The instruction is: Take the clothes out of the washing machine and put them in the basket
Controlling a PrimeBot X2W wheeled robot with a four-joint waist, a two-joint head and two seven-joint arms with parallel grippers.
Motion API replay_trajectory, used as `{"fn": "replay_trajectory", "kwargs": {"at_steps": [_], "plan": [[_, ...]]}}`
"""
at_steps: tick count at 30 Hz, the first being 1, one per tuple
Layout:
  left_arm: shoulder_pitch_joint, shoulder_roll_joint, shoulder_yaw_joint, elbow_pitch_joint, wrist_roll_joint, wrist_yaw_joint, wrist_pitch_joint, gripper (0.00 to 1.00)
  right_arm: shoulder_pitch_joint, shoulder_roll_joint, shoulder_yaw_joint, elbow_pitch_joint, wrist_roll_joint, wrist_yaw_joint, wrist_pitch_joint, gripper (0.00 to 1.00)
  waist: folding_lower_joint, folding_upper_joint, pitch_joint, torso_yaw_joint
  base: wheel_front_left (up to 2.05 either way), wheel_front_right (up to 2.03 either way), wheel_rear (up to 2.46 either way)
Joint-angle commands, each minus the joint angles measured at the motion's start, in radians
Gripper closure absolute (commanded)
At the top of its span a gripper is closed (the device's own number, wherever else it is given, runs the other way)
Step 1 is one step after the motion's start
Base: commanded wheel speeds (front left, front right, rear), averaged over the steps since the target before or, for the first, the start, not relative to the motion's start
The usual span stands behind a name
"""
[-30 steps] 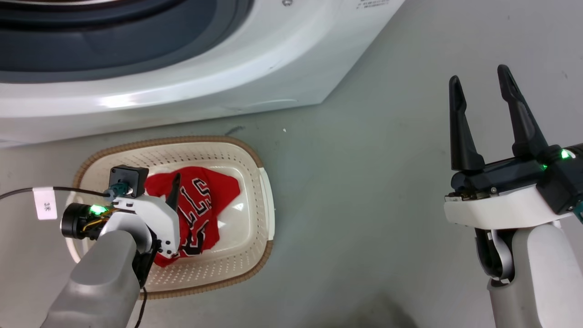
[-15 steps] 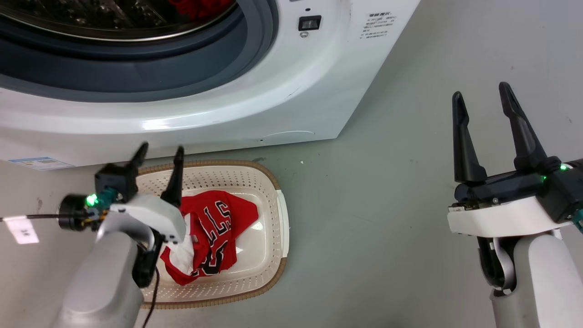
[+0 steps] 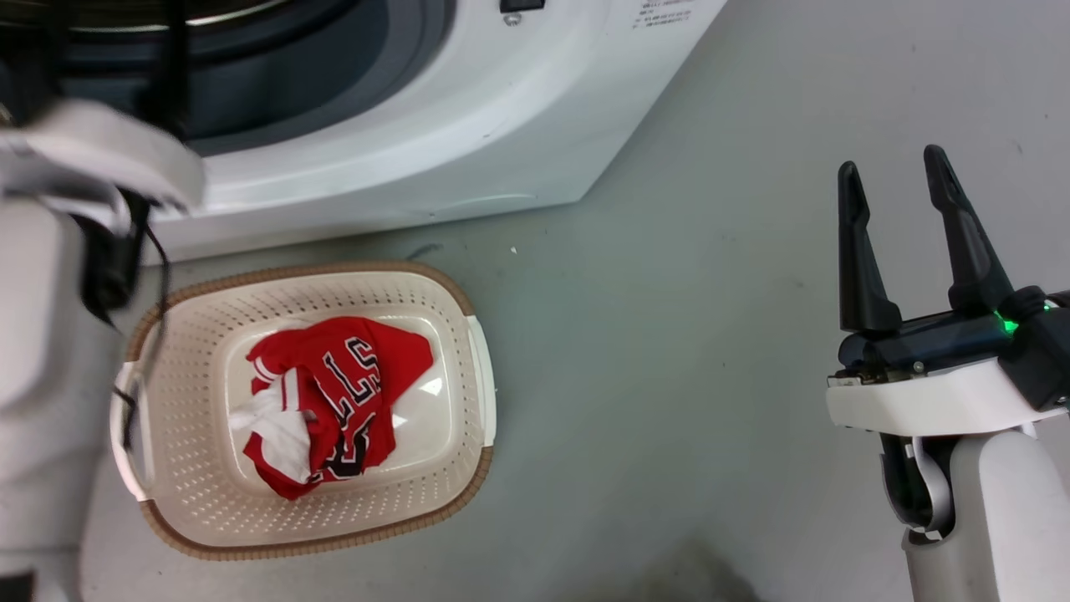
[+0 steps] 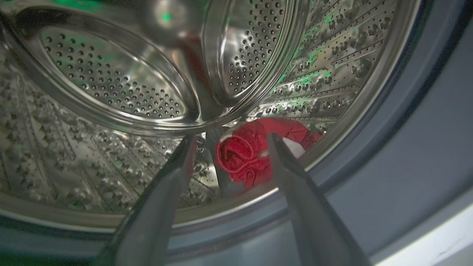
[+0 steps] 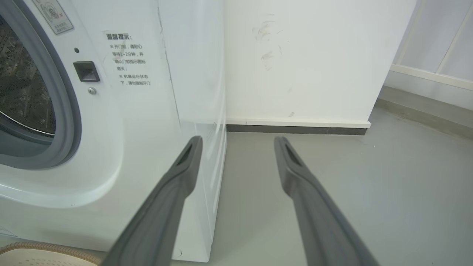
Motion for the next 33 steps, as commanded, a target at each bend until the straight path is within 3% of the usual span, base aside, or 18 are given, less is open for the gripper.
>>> {"fn": "replay_trajectory", "kwargs": {"at_steps": [1,6,13,22,28,33], "plan": [[-0.060,0.023,-0.011,0.001,0.009,-0.012,0.038,0.00,-0.004,0.002,-0.004,-0.008,0.012,-0.001,-0.002,0.00,0.0000,0.0000,0.048,-0.025,0.00,0.00,0.00],[-0.284,0.083,-0.034,0.063,-0.031,-0.040,0.207,0.00,-0.019,0.002,0.004,-0.016,0.029,-0.001,-0.002,0.00,0.0000,0.0000,0.128,-0.060,0.00,0.00,0.00],[-0.551,0.156,-0.138,0.189,-0.102,-0.050,0.455,0.00,-0.044,0.002,0.040,-0.032,0.069,-0.001,-0.002,0.00,0.0000,0.0000,0.209,-0.125,0.00,0.00,0.00],[-0.736,0.231,-0.267,0.321,-0.223,-0.050,0.696,0.00,-0.043,0.002,0.091,-0.037,0.117,-0.001,-0.002,0.00,0.0000,0.0000,0.262,-0.214,0.00,0.00,0.00],[-0.797,0.282,-0.336,0.388,-0.219,-0.050,0.788,0.00,-0.031,0.003,0.121,-0.041,0.142,-0.001,-0.002,0.00,0.0000,0.0000,0.280,-0.262,0.00,0.00,0.00],[-0.812,0.278,-0.377,0.437,-0.229,-0.050,0.812,0.00,-0.024,0.002,0.117,-0.047,0.146,-0.001,-0.002,0.00,0.0000,0.0000,0.289,-0.267,0.00,0.00,0.00]]}}
